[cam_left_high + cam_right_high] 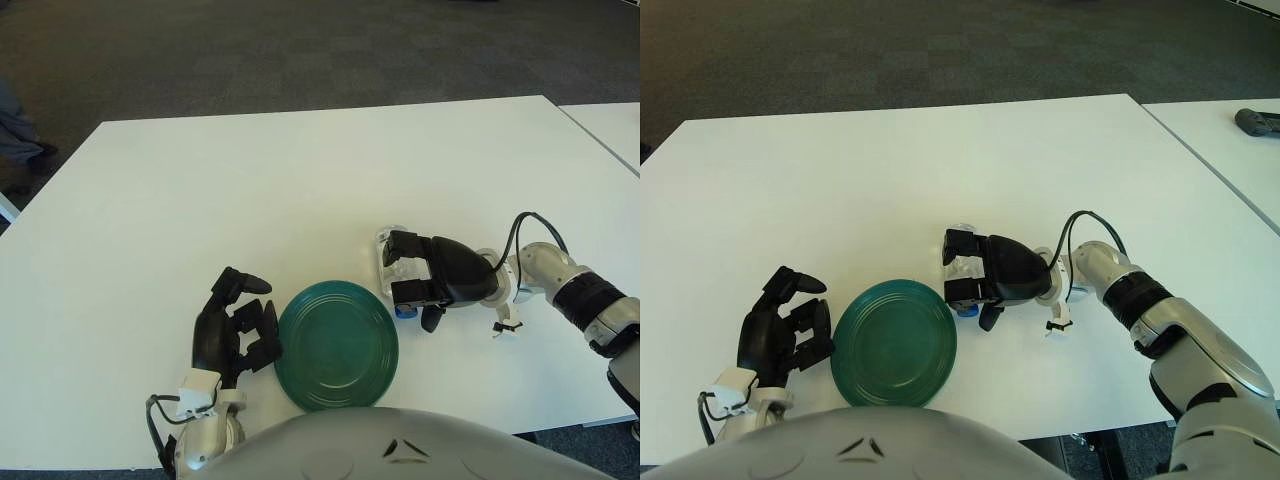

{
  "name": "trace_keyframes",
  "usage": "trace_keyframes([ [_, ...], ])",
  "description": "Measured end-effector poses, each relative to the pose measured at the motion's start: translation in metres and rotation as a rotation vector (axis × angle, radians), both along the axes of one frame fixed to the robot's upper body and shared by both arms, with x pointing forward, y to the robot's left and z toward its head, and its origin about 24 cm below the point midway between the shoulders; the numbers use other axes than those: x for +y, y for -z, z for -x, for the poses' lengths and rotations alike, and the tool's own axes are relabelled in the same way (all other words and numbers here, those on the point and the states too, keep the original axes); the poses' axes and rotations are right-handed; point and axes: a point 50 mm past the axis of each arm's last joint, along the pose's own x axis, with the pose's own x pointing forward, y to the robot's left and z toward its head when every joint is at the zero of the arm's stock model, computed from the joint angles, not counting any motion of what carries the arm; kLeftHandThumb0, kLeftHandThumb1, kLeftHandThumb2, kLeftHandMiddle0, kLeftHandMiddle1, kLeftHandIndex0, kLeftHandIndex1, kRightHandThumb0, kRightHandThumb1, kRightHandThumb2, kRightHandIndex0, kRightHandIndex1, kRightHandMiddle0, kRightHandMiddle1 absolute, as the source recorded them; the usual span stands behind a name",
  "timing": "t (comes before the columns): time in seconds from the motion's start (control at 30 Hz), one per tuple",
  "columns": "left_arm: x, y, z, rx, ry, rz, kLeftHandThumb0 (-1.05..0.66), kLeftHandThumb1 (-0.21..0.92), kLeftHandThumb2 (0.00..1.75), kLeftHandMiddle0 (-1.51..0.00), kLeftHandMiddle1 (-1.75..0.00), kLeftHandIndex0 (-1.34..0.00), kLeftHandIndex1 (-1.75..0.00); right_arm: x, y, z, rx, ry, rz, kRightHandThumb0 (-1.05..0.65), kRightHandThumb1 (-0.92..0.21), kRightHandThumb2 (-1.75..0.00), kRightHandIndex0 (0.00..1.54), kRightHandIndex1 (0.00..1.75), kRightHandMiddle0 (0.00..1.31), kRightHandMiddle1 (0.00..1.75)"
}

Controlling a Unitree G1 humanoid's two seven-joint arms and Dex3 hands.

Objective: Put the bottle into the plate.

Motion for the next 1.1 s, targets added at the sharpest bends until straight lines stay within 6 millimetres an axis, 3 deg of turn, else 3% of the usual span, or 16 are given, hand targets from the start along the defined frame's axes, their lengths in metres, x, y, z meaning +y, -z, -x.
trace_keyframes([
  [1.1,-0.006,0.012,-0.017,-0.002,0.016,0.025,-0.48,0.33,1.3,-1.31,-1.75,-0.61,-1.75,-0.004,-0.026,-0.011,-0.049,0.018,-0.044,-0.44,-0.42,-1.18,1.12,1.75,0.53,1.75],
])
